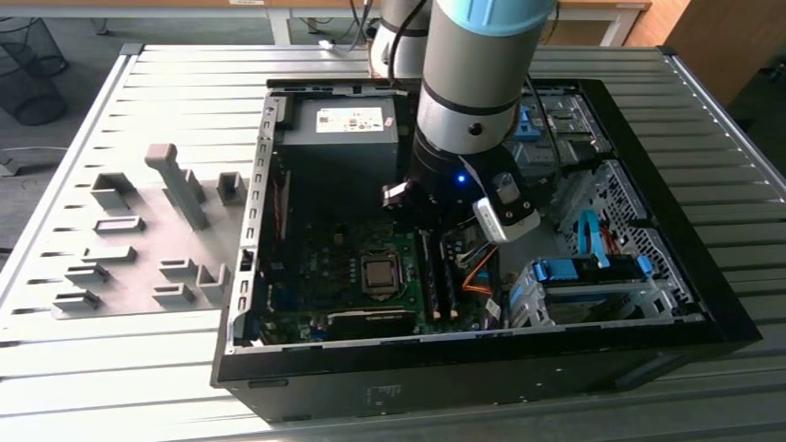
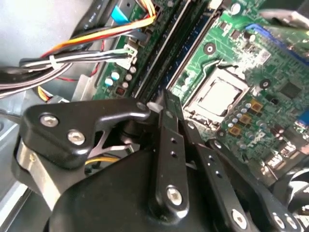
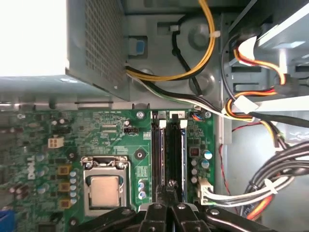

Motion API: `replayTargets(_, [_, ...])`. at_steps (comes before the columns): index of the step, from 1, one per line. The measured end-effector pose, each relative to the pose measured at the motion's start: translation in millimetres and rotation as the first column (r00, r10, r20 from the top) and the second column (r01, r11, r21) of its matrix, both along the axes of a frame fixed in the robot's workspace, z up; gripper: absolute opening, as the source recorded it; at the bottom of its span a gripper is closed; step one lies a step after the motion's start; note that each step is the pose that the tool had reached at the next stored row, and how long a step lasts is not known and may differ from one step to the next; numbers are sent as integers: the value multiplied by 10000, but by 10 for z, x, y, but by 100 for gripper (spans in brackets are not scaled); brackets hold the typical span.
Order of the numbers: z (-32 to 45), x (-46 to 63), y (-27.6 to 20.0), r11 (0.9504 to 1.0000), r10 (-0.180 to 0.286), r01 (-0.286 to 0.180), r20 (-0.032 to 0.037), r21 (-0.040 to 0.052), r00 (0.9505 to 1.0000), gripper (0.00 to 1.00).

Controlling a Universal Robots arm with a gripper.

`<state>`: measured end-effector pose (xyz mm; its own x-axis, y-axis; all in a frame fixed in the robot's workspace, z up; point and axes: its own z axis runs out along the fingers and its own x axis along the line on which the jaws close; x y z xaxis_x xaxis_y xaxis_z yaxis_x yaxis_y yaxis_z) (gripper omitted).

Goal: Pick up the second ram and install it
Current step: 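Press down the second ram until it locks into place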

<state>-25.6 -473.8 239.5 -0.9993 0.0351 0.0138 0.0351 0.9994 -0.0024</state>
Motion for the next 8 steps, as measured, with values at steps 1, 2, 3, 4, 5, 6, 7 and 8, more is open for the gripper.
replayTargets(1, [-1, 0, 0, 10000, 0, 0, 1, 3, 10000, 11])
replayTargets(2, [-1, 0, 0, 10000, 0, 0, 1, 4, 10000, 11])
replayTargets(3, [0, 0, 0, 10000, 0, 0, 2, 4, 10000, 11])
replayTargets(4, [1, 0, 0, 10000, 0, 0, 1, 3, 10000, 11])
replayTargets(5, [3, 0, 0, 10000, 0, 0, 1, 2, 10000, 11])
replayTargets(6, [4, 0, 0, 10000, 0, 0, 1, 2, 10000, 11])
replayTargets(7, [5, 0, 0, 10000, 0, 0, 1, 2, 10000, 11])
replayTargets(8, [5, 0, 0, 10000, 0, 0, 1, 2, 10000, 11])
